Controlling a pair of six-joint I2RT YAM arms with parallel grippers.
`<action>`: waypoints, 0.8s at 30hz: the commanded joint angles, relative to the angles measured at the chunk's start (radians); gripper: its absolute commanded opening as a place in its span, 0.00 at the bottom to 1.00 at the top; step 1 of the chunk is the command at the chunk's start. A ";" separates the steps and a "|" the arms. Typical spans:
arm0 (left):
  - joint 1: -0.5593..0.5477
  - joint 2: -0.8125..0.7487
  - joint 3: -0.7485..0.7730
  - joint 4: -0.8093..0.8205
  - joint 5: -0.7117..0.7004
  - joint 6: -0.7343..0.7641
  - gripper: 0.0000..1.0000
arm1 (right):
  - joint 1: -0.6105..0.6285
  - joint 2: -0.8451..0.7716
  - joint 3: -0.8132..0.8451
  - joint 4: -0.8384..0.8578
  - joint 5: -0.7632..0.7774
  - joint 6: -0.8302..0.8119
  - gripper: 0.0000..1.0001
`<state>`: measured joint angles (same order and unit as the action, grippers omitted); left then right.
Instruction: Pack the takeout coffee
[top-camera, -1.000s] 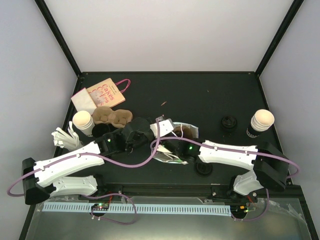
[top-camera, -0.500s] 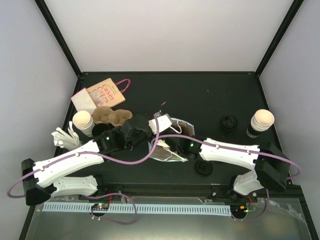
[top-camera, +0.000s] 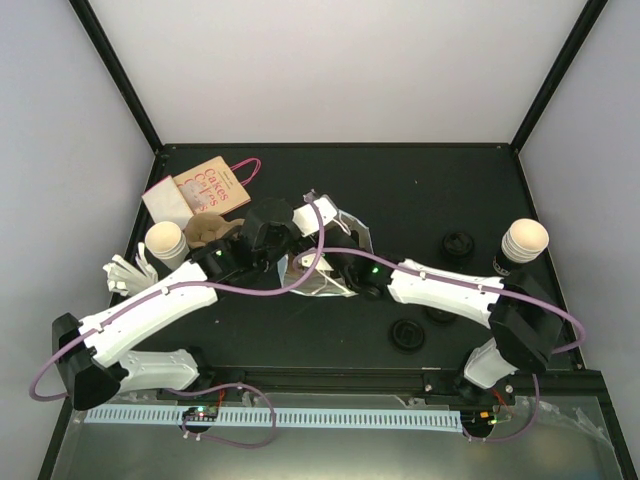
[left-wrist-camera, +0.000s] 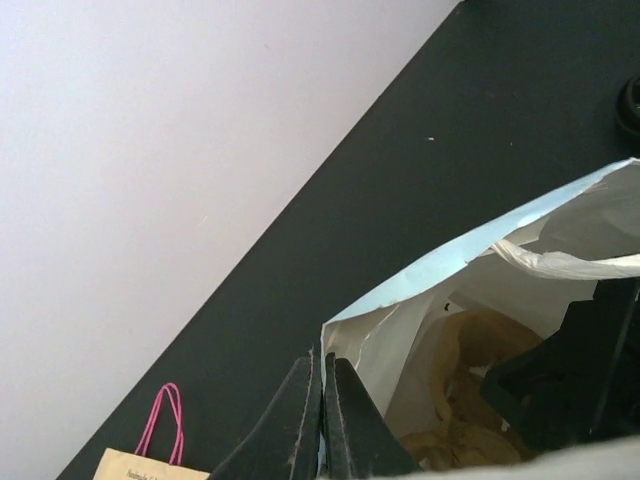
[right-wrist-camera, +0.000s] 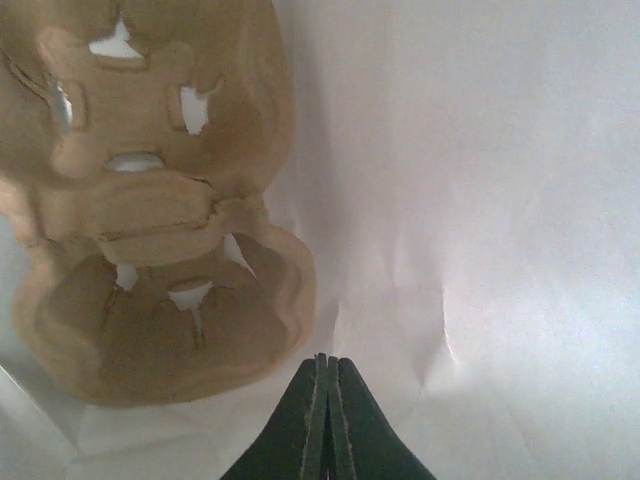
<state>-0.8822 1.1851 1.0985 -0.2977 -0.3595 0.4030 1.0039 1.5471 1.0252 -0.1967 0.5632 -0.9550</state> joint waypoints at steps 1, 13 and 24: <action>0.006 -0.036 -0.008 0.064 0.069 0.001 0.02 | 0.013 -0.001 -0.024 0.026 -0.045 -0.024 0.01; -0.001 -0.135 -0.142 -0.039 0.395 -0.096 0.02 | 0.157 -0.025 -0.205 0.140 0.058 0.073 0.01; -0.050 -0.176 -0.203 -0.108 0.543 -0.122 0.02 | 0.199 -0.033 -0.286 0.129 0.078 0.169 0.01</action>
<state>-0.9127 1.0210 0.9108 -0.3531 0.1207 0.3061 1.1950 1.5284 0.7563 -0.0765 0.6193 -0.8452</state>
